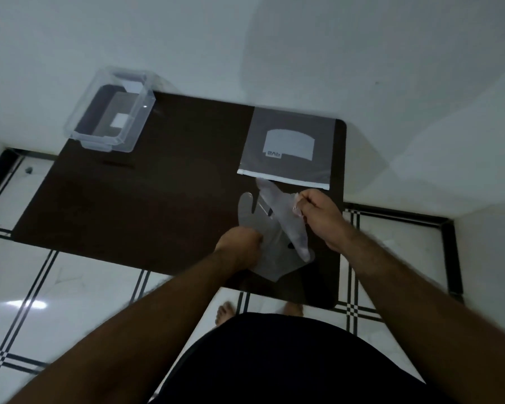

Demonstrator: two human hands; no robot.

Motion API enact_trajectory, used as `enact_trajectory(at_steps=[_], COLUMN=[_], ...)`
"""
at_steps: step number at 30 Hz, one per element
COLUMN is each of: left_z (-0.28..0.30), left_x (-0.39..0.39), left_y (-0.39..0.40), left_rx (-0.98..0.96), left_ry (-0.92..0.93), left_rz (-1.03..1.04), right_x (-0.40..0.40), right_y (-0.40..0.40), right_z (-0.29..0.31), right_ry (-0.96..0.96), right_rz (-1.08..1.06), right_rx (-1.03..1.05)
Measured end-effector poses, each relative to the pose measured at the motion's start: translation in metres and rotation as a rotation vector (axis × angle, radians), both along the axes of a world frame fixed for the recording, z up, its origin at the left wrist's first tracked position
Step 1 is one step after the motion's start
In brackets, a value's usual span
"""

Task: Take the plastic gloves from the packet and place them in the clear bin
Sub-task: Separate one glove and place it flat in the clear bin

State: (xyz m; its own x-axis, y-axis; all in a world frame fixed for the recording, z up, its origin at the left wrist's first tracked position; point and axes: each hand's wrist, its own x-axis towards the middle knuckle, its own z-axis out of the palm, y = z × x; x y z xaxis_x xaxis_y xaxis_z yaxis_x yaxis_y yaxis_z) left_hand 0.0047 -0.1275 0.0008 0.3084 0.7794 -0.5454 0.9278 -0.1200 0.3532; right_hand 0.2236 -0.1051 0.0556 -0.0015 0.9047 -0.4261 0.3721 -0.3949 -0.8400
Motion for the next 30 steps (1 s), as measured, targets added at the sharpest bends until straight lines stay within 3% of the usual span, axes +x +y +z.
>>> enact_trajectory(at_steps=[4, 7, 12, 17, 20, 23, 26, 30], left_z=[0.042, 0.075, 0.142, 0.177, 0.187, 0.191, 0.192, 0.187], left_x=[0.01, 0.015, 0.039, 0.042, 0.033, 0.017, -0.016, -0.067], left_y=[0.042, 0.081, 0.124, 0.133, 0.134, 0.135, 0.138, 0.142], left_rx=[0.293, 0.129, -0.067, -0.083, -0.079, -0.093, -0.061, -0.015], left_ry=[-0.422, -0.775, -0.84, -1.094, -1.201, -1.288, -1.307, -1.31], left_rz=[0.31, 0.267, 0.008, 0.054, 0.12, 0.25, 0.424, 0.622], right_x=[0.02, 0.03, 0.044, 0.053, 0.047, 0.045, 0.033, -0.014], right_y=[0.027, 0.047, 0.077, 0.093, 0.097, 0.104, 0.118, 0.135], right_z=[0.041, 0.085, 0.158, 0.202, 0.204, 0.193, 0.182, 0.176], right_ry=[-0.148, -0.233, -0.329, -0.249, -0.116, 0.038, 0.066, 0.112], right_rz=[0.299, 0.488, 0.65, 0.613, 0.509, 0.564, 0.61, 0.477], right_rx=[0.105, 0.187, 0.352, 0.485, 0.46, 0.342, 0.339, 0.374])
